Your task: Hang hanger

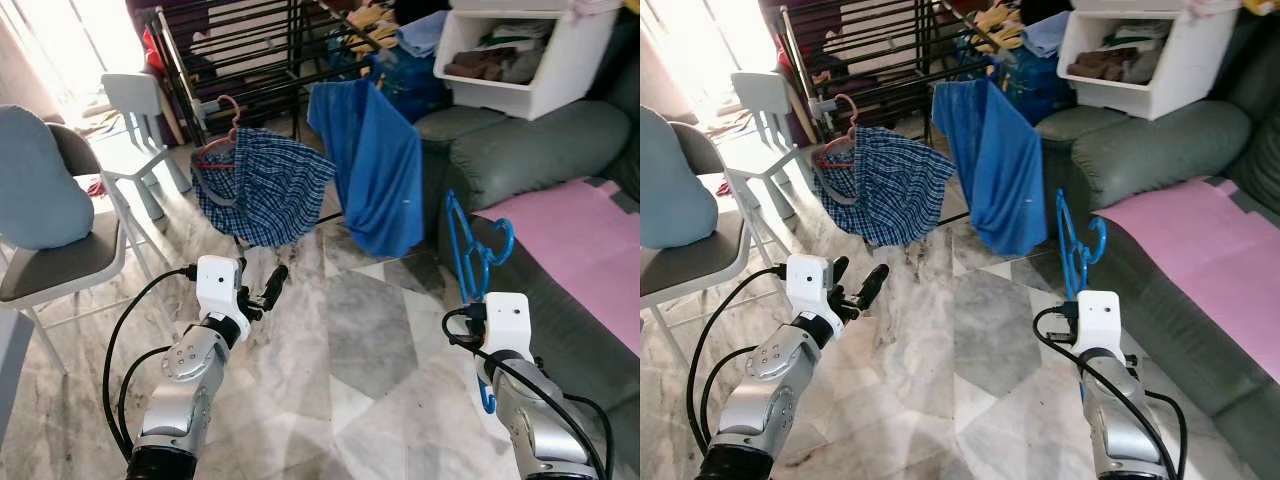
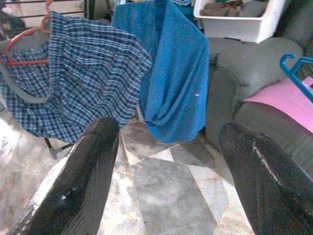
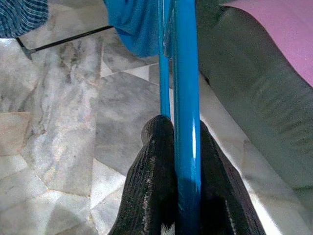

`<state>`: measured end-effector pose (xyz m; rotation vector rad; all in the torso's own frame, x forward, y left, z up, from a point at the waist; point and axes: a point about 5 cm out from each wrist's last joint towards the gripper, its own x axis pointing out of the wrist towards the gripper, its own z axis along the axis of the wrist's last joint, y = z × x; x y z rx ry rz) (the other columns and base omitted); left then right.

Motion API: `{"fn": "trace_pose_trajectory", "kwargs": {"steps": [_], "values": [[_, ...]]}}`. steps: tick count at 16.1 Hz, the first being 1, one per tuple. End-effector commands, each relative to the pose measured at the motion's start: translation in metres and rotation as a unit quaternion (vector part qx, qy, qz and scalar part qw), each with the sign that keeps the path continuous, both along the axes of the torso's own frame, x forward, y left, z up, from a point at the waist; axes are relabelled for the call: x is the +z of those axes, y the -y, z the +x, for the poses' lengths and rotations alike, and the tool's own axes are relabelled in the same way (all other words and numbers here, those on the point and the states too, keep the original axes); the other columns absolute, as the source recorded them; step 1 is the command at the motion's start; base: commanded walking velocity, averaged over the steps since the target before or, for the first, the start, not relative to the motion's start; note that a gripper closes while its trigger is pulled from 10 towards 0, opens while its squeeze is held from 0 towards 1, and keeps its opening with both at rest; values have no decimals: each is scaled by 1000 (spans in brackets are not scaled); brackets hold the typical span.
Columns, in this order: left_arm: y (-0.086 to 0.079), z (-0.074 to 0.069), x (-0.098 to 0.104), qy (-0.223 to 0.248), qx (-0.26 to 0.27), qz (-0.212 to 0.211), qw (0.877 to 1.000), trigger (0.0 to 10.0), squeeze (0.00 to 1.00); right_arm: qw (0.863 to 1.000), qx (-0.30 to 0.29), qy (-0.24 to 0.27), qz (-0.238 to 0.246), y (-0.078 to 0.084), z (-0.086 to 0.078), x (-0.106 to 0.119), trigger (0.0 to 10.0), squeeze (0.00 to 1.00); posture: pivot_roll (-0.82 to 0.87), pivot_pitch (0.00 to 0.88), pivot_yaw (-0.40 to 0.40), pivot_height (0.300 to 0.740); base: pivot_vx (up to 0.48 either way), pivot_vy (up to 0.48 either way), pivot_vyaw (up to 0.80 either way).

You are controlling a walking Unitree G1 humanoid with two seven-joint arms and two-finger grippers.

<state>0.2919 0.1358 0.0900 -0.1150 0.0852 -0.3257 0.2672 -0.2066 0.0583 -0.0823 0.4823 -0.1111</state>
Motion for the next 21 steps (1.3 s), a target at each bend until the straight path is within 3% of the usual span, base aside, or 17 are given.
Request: {"fn": "trace_pose_trajectory", "kwargs": {"steps": [1,4,10,14,21], "values": [[-4,1,2,1,7,2,1000,10000,0,1000,13,20,4,-7,6,10,10000,0,-207,0,107,740,416,0,0],[-9,3,0,-1,44,12,999,10000,0,1000,19,21,0,-7,7,10,10000,0,-208,0,101,740,417,0,0],[-36,-19,-12,-20,138,27,990,10000,0,999,34,27,9,-12,6,9,10000,0,-177,0,77,740,417,0,0],[-42,-21,-15,-31,156,24,987,10000,0,998,56,31,9,-18,8,8,10000,0,-170,0,76,740,419,0,259],[-32,-14,-12,-36,135,22,990,10000,0,997,66,19,22,-20,1,5,10000,0,-187,0,99,740,418,0,554]]}}
